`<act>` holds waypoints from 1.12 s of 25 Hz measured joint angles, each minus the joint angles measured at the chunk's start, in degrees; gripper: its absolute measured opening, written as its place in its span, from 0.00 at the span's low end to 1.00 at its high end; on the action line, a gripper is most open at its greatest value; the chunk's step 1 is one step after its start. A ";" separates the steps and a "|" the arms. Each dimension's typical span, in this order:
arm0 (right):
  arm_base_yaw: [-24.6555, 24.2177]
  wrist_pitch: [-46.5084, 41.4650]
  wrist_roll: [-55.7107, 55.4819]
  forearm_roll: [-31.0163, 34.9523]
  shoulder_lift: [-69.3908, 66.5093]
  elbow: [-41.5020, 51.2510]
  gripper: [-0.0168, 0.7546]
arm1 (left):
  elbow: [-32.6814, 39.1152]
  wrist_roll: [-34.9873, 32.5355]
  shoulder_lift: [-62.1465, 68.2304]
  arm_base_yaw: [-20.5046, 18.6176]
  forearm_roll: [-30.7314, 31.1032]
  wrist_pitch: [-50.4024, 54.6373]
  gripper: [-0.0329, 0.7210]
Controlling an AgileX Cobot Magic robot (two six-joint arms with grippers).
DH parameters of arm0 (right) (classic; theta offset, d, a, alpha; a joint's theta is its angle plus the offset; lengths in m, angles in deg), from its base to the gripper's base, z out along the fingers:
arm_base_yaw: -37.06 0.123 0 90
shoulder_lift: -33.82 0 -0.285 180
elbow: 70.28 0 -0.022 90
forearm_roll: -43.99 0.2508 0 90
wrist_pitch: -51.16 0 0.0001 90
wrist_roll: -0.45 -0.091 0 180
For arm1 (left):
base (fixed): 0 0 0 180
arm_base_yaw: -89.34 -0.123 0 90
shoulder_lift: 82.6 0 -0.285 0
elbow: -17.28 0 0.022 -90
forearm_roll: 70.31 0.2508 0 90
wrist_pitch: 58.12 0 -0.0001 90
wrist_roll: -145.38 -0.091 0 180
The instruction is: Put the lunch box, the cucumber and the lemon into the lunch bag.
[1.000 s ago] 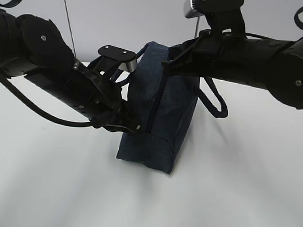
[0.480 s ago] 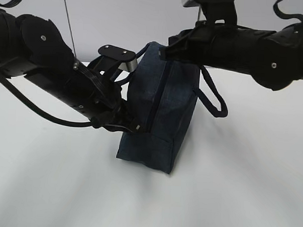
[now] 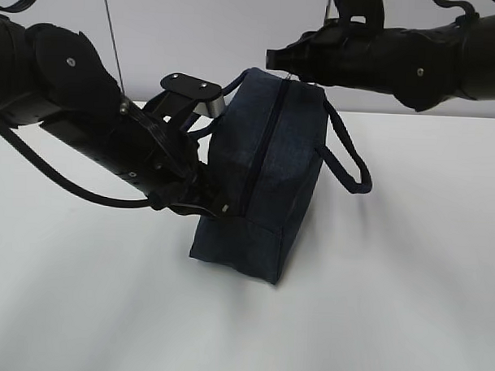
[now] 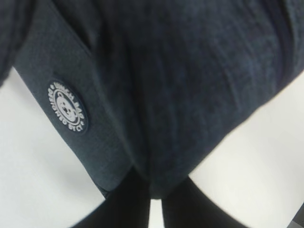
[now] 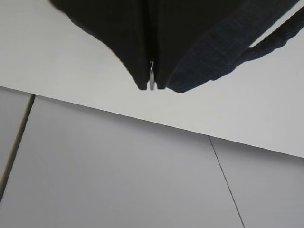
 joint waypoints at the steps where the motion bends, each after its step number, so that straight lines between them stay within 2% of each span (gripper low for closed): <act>1: -0.14 -0.46 0.00 0.10 -0.71 -0.79 0.02 | 0.00 -0.02 0.00 0.00 0.00 0.00 0.04; 11: -0.75 -7.52 0.00 0.46 -8.32 -12.33 0.02 | 0.00 -0.12 0.00 0.00 0.00 0.00 0.04; 18: -2.62 -16.63 0.00 1.37 -12.74 -20.53 0.02 | 0.07 -0.15 0.00 0.00 0.00 -0.14 0.04; 23: -3.40 -22.90 0.00 2.12 -13.14 -22.77 0.02 | 0.07 -0.27 0.00 0.00 0.00 -0.14 0.04; 28: -3.51 -25.44 0.00 2.90 -13.14 -23.43 0.02 | 0.12 -0.37 0.00 0.00 -0.77 -0.14 0.04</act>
